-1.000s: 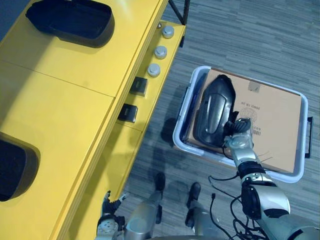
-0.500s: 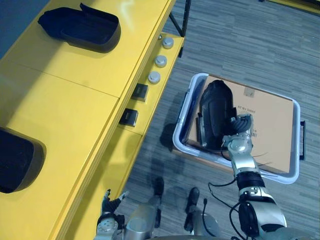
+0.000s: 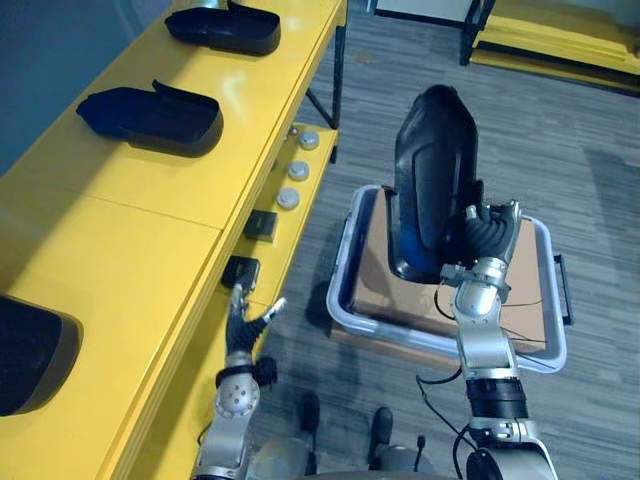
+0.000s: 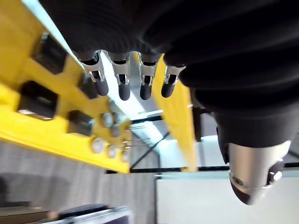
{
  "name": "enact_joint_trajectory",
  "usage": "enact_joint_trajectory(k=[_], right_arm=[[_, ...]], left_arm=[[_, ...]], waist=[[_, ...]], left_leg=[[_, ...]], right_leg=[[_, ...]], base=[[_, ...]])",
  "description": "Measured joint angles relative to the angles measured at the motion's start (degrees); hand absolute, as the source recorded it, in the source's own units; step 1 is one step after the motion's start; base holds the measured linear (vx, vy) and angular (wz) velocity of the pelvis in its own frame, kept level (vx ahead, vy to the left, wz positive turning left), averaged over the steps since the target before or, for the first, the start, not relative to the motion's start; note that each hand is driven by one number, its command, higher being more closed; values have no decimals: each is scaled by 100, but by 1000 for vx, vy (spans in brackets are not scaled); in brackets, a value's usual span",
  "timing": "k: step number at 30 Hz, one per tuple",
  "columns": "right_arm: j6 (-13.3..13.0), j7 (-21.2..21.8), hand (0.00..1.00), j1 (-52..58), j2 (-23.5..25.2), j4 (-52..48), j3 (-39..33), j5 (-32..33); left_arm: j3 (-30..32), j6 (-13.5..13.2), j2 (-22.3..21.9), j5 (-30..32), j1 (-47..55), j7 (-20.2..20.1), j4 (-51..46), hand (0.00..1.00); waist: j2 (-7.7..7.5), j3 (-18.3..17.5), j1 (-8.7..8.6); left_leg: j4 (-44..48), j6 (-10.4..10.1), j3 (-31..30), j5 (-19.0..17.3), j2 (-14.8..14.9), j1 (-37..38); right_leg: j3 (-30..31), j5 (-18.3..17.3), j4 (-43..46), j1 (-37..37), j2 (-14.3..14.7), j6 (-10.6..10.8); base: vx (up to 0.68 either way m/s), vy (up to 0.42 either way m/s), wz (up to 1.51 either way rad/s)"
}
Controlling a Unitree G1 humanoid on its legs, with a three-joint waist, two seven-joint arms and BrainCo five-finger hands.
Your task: Walk over and take plastic housings, then place them on the shelf
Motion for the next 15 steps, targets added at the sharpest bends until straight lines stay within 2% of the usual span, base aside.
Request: enact_joint_trajectory(k=[2,4,8,12,15], right_arm=[[-17,4,100,54,56,-267,229,-41],[-177,17,100,58,119,-461,463,-119],[-408,129,100,72,197,-709,914,-159],[-489,245,100,115,246,-800,1365,-135],[-524,295,100,124,327,-848,1707,-66]], left_arm=[[-46,-37,2,2,-80,46,-250,0],[-66,-77,9,3,-116,115,-441,0],[-335,-87,25,2,-142,114,-489,0],[-686,-74,25,2,-179,115,-523,0],[-896,-54,35,2,-411,116,-524,0]], waist=[[3,-110,-23],[5,-205,-116],[1,-291,-130],[14,-412,-158],[15,-443,-265]], left_leg=[[0,-3,1,-2,0,6],[0,-2,2,-2,-1,13],[-1,-45,71,-52,2,120],[-3,-70,150,-78,8,120],[-2,-70,196,-78,13,121]], right_leg=[[0,0,-15,13,3,0],[0,0,-17,21,3,0],[85,-2,-18,68,9,-4],[146,-15,-17,59,12,-40],[153,-11,-17,56,17,-46]], base=[[15,-6,0],[0,0,0],[-10,3,-9],[-5,0,-9],[0,0,0]])
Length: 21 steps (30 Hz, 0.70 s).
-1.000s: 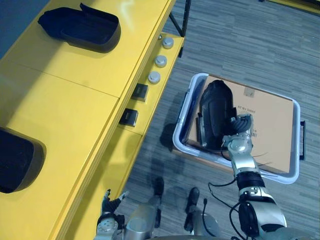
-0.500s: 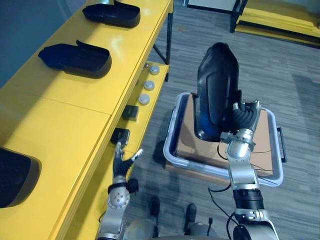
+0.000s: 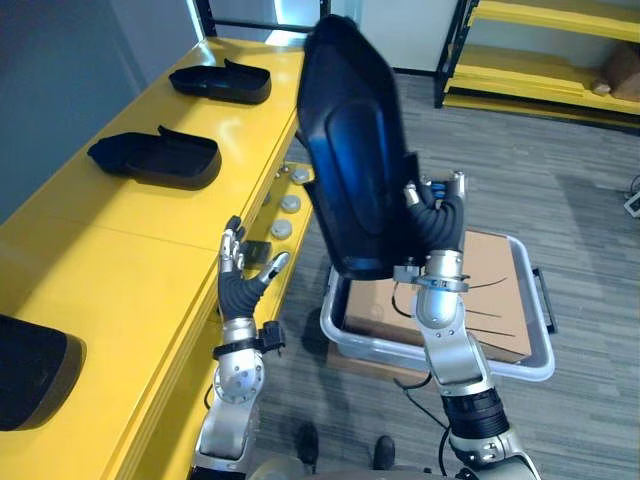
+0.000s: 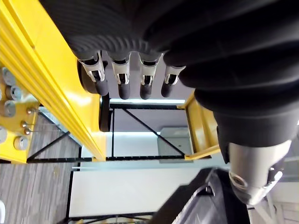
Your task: Walk over and take plastic housings, then place them on the shelf
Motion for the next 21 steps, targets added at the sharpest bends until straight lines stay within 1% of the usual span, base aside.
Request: enact_joint_trajectory(k=[2,4,8,9,11,14,15,21], right_arm=[[-118,75,100,88,65,-48,249,130],[-165,81,100,232,99,-55,513,215],[-210,82,100,269,123,-56,621,381],[-210,81,100,275,122,-56,632,434],[-210,81,100,303,119,-56,662,442],[-210,69,100,440,107,-56,727,552],[-210,69,0,483,98,-55,741,558],[-360,83,0,490,-116,-55,834,649]], left_arm=[[-131,38,-2,0,-178,-1,1,0],[-247,101,-26,-12,-306,45,27,0],[-247,138,-4,-13,-358,156,56,0],[-251,172,-3,-15,-390,172,100,100],[-253,245,0,-28,-464,252,154,100],[-254,287,45,-128,-511,313,185,100],[-255,291,46,-132,-556,355,287,100],[-254,308,87,-235,-573,380,351,100]], waist=[[1,-30,-16],[3,-143,-16],[27,-219,-29],[26,-222,-30],[25,-223,-31],[30,-243,-40],[39,-283,-46],[62,-429,-150]], left_leg=[[1,0,20,0,1,0],[1,2,36,-4,0,0],[2,14,95,2,19,8],[3,14,105,2,32,14],[2,14,114,2,48,18],[2,-2,135,-8,73,32],[2,-17,136,-19,76,32],[2,-19,135,-20,77,36]], right_leg=[[21,6,-8,-8,7,-5],[50,39,-57,-1,26,11],[106,58,-70,-10,56,-5],[121,64,-71,-9,69,-14],[127,69,-73,-9,83,-22],[146,76,-77,-7,85,-34],[156,77,-81,-10,87,-36],[167,79,-83,-8,87,-39]], base=[[17,-3,-6],[47,-17,-9],[31,-17,-7],[7,-17,-6],[-5,-14,-5],[-17,-8,-5],[-14,-4,-3],[-2,0,-1]])
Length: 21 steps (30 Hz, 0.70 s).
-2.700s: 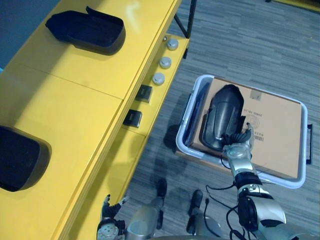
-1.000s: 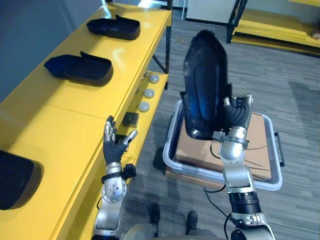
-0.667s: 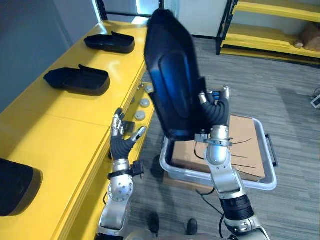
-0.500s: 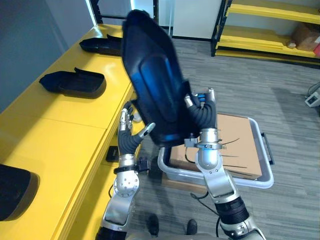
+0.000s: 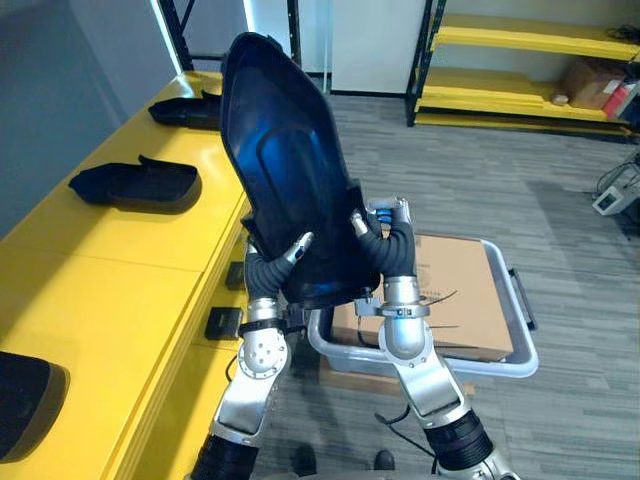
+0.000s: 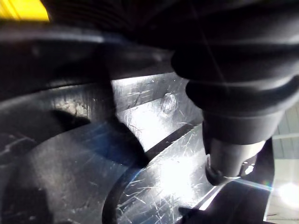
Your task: Walk over and take plastic housings, then place them on the shelf
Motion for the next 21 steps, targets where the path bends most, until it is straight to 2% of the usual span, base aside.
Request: enact_joint_trajectory(k=[7,9,11,15,21], right_arm=[[-255,383,0,-29,-302,-271,-21,819],[-285,452,0,-99,-303,-476,-141,1029],[-442,545,0,-143,-313,-711,-419,1282],[-589,592,0,-309,-357,-941,-1178,1676],[-894,341,0,-188,-397,-1114,-3089,2198]], left_arm=[[32,91,69,145,0,-7,8,100],[31,93,67,290,0,-38,9,100],[84,95,63,385,1,-106,9,100],[275,95,42,535,105,-259,9,100],[767,94,-81,586,685,-274,11,100]], waist=[[-4,-38,1],[-5,-38,0],[-6,-40,3],[-6,-40,-2],[-4,-39,-24]], left_leg=[[-1,0,2,0,0,49],[-1,-1,3,1,0,57],[-1,2,3,3,0,69],[-1,27,7,19,-1,115],[-13,-1,7,-1,0,159]], right_leg=[[3,0,2,17,7,-5],[4,-1,8,20,9,-6],[4,1,10,30,16,-3],[8,1,11,69,21,-2],[5,-26,7,110,22,-30]], base=[[0,0,0],[0,0,0],[0,0,0],[0,0,0],[0,0,0]])
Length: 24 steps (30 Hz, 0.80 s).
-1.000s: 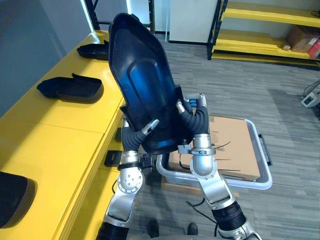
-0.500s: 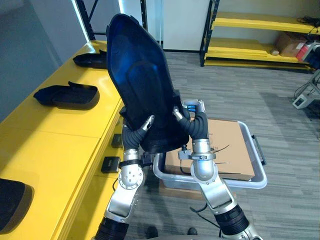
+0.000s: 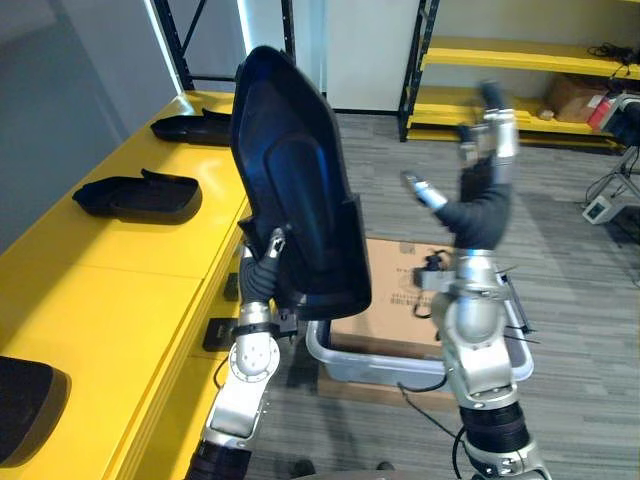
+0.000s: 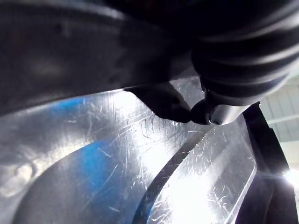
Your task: Walk over and take plastic housings, then place them on the shelf
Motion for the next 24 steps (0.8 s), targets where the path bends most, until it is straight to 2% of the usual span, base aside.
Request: enact_joint_trajectory(k=[3,6,11,16,19,22,24], right_arm=[[-20,-141,0,304,-5,134,-544,62],[46,-222,0,924,-112,1055,-908,107],[558,-76,0,1570,-156,3914,-1422,179],[873,443,0,2099,-70,6310,-1463,269],[951,657,0,2352,45,7135,-1467,267],[1014,802,0,2453,200,7430,-1416,264],[1054,913,0,2535,277,7487,-1226,261]], left_arm=[[167,-1,-27,5,151,-4,-1,100],[349,-3,-36,77,311,-5,-33,100],[443,-100,-89,84,687,-109,-405,100],[380,-246,-87,64,753,-376,-516,100],[179,-252,-93,63,756,-508,-516,100],[100,-292,-121,35,858,-616,-517,100],[67,-291,-149,24,926,-640,-517,100]], waist=[[2,0,-2],[3,0,-21],[78,-25,-83],[222,-73,-42],[232,-72,-42],[197,-49,-33],[140,21,1]], left_leg=[[-3,-1,0,-1,0,-1],[-2,-1,-1,-1,-3,-6],[-15,-52,-22,-55,-3,-70],[4,-51,-117,-54,17,-132],[5,-49,-203,-52,26,-94],[3,-48,-301,-54,22,-82],[-9,-49,-504,-53,-1,-103]], right_leg=[[-4,-1,-1,0,-2,0],[-7,-1,-2,-4,-6,0],[-27,-17,-24,-43,-18,21],[-68,38,-109,-2,-10,28],[-176,28,-111,81,-5,24],[-229,11,-104,128,-6,23],[-475,-59,-69,242,-23,38]], base=[[0,0,0],[0,0,0],[0,0,0],[36,-10,3],[28,-22,15],[0,-8,16],[-55,-9,44]])
